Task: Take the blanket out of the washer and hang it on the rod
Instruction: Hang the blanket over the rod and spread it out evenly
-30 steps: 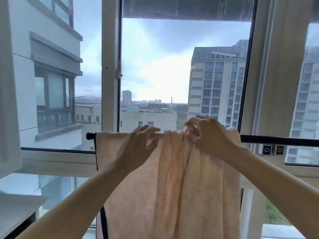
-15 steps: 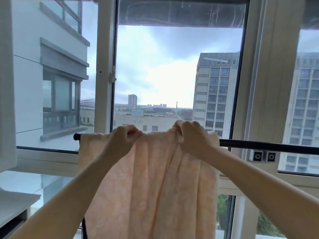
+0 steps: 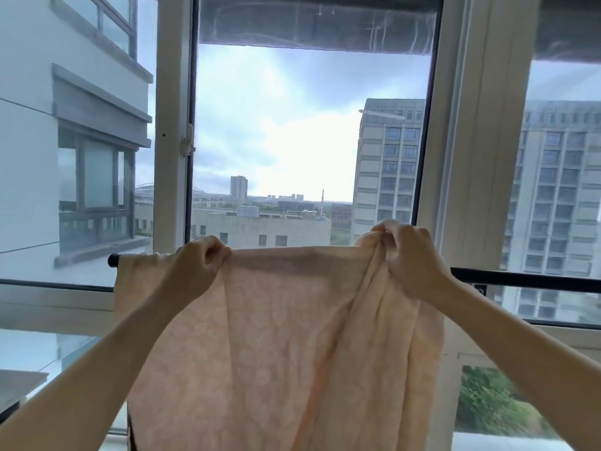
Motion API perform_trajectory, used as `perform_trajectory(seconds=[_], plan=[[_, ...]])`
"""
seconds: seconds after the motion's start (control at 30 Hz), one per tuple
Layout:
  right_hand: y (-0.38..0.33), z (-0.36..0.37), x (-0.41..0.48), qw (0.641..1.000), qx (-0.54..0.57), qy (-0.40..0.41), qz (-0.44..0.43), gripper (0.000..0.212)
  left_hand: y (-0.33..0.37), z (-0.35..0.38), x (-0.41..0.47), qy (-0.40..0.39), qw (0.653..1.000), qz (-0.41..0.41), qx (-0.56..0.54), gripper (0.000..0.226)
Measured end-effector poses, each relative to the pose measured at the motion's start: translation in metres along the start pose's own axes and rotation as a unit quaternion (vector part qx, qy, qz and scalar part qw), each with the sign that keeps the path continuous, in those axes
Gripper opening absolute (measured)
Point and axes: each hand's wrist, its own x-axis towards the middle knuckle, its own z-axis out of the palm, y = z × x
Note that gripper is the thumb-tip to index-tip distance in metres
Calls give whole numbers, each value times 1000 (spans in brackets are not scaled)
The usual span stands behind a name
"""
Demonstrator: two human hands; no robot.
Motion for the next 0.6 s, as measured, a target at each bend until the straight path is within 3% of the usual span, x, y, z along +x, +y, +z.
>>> perform_trajectory(seconds=[0.1,0.27,0.43,0.6], plan=[[8,-3,-1,1000,-13,0,-8,21,3,3,-1,-1,1000,3,9,16],[-2,-2,-2,996,-9,-72,-54,28,22,6,-4,1,1000,8,25,14],[-17,5,-7,993,1,-109,-53,21,70,23,-9,-47,990,135,-11,24],[-24,8,-11,990,-48,-116,-63,23,88,38,-2,-48,987,143,-55,18]])
